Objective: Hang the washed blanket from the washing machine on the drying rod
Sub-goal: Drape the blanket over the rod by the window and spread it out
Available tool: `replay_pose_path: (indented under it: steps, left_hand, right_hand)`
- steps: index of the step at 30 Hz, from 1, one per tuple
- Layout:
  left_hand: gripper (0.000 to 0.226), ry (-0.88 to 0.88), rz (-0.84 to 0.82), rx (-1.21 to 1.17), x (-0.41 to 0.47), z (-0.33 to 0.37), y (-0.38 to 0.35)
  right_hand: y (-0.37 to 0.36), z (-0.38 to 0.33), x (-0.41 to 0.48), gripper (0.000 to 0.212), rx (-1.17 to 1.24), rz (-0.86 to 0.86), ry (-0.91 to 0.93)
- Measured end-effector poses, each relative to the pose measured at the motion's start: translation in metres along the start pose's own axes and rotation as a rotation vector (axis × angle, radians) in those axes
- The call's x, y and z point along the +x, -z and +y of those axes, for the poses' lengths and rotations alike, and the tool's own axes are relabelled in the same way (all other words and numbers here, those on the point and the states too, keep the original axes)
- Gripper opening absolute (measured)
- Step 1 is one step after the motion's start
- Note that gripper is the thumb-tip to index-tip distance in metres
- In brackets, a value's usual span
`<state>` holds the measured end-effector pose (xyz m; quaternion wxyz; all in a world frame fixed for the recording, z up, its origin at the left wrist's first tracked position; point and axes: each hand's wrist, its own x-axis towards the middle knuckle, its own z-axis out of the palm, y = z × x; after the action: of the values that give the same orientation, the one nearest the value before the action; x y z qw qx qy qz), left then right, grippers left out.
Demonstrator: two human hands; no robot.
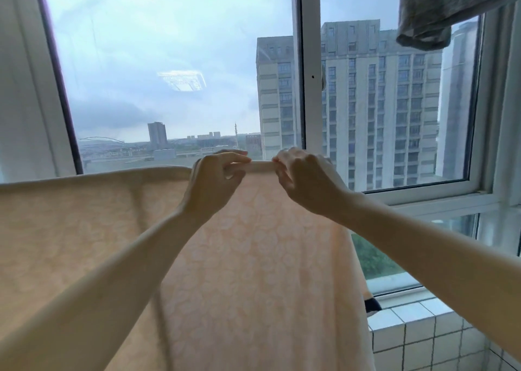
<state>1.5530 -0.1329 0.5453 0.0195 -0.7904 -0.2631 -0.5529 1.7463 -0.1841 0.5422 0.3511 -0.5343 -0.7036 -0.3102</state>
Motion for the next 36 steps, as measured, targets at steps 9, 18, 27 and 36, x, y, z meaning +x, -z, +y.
replay_pose_path:
  steps: [9, 18, 27, 36]
  left_hand:
    - [0.032, -0.027, 0.087, 0.368, -0.041, -0.063, 0.100]
    - [0.038, 0.151, 0.099, 0.594, -0.080, -0.124, 0.219]
    - [0.018, 0.001, 0.018, 0.718, -0.075, -0.138, 0.264]
    - [0.016, 0.040, 0.166, 0.593, -0.077, -0.143, 0.258]
  right_hand:
    - [-0.018, -0.072, 0.026, 0.028, 0.064, -0.017, 0.200]
    - [-0.048, -0.166, 0.064, 0.037, 0.181, -0.031, 0.311]
    - [-0.064, -0.213, 0.088, 0.026, 0.131, -0.051, 0.279]
    - [-0.069, -0.213, 0.085, 0.016, 0.183, 0.064, 0.253]
